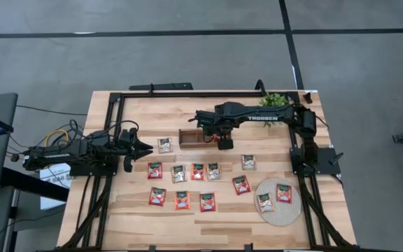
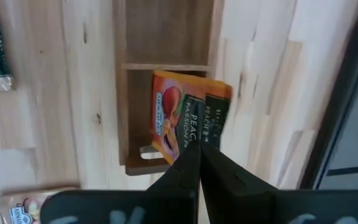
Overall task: Pick & Place Tea
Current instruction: Put the orange tea bag into the right section of the wooden organizer
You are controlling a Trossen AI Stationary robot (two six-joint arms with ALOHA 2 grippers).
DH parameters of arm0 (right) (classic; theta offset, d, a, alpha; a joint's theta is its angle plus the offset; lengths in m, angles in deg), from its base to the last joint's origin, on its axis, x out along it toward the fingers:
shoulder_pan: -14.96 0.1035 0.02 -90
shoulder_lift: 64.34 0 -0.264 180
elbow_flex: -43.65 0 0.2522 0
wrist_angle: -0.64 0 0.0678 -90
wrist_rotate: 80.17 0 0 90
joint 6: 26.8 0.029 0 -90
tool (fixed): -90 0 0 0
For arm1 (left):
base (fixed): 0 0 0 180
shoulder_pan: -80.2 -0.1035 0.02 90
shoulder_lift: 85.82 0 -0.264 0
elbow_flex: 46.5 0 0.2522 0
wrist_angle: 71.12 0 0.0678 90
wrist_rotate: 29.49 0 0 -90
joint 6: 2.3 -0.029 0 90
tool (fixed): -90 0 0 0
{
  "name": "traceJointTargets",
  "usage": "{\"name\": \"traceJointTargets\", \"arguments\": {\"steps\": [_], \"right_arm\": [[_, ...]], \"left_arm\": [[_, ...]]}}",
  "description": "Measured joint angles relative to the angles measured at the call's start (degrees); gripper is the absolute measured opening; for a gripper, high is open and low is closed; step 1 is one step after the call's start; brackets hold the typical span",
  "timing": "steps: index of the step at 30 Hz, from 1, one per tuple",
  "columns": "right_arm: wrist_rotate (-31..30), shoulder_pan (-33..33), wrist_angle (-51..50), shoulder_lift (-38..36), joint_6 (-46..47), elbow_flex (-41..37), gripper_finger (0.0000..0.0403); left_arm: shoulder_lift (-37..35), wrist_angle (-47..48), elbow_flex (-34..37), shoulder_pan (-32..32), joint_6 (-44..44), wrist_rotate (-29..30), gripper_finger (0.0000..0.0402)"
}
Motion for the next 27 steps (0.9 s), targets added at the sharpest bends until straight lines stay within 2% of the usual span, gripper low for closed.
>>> {"name": "traceJointTargets", "arguments": {"steps": [7,27], "right_arm": [[1.7,-0.1,1.4,0.0,1.1,-3.3,0.0],[1.8,-1.0,3.4,0.0,1.6,-3.3,0.0]], "left_arm": [[0.0,0.0,0.0,0.0,0.0,0.0,0.0083],[0.0,0.0,0.0,0.0,1.4,0.0,0.0083]]}}
